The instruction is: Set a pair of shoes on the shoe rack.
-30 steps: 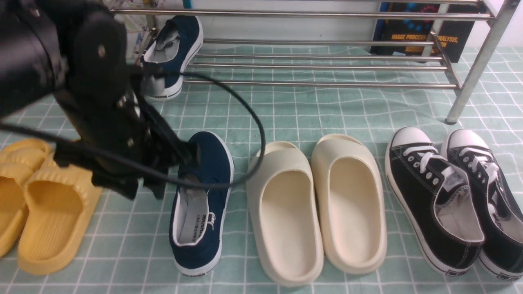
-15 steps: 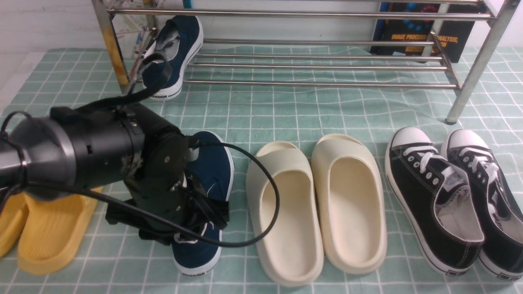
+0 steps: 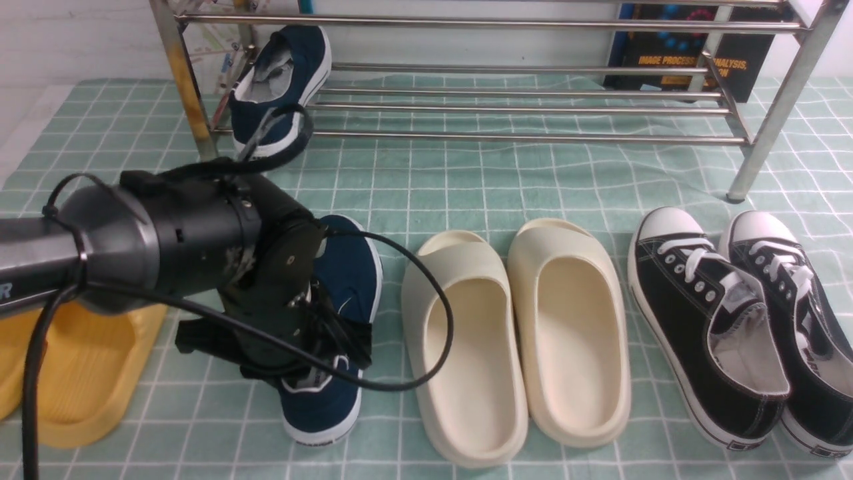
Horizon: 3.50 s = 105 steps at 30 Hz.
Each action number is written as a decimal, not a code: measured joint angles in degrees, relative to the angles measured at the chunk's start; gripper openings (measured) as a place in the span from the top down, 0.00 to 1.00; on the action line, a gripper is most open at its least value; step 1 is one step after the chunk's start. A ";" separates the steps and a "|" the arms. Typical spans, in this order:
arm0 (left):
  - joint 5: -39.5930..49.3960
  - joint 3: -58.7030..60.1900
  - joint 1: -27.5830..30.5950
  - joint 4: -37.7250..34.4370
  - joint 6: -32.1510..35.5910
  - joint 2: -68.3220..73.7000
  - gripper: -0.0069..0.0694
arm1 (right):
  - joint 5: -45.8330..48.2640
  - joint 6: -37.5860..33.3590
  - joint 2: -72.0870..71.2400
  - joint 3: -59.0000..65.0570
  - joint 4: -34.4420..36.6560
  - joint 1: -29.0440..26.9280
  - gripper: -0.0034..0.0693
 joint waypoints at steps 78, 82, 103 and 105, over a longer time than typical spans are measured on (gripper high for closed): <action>23.56 -65.51 17.73 -11.72 29.14 10.01 0.75 | 0.00 0.00 0.00 0.00 0.00 0.00 0.61; 23.60 -53.88 17.73 -10.46 27.68 -5.96 0.82 | 0.00 0.00 0.00 0.00 0.00 0.00 0.61; 3.77 12.01 17.73 -10.55 17.05 -66.09 0.84 | 0.00 0.00 0.00 0.00 0.00 0.00 0.61; 4.94 12.90 17.73 -9.67 16.99 -67.92 0.84 | 0.00 0.00 0.00 0.00 0.00 0.00 0.61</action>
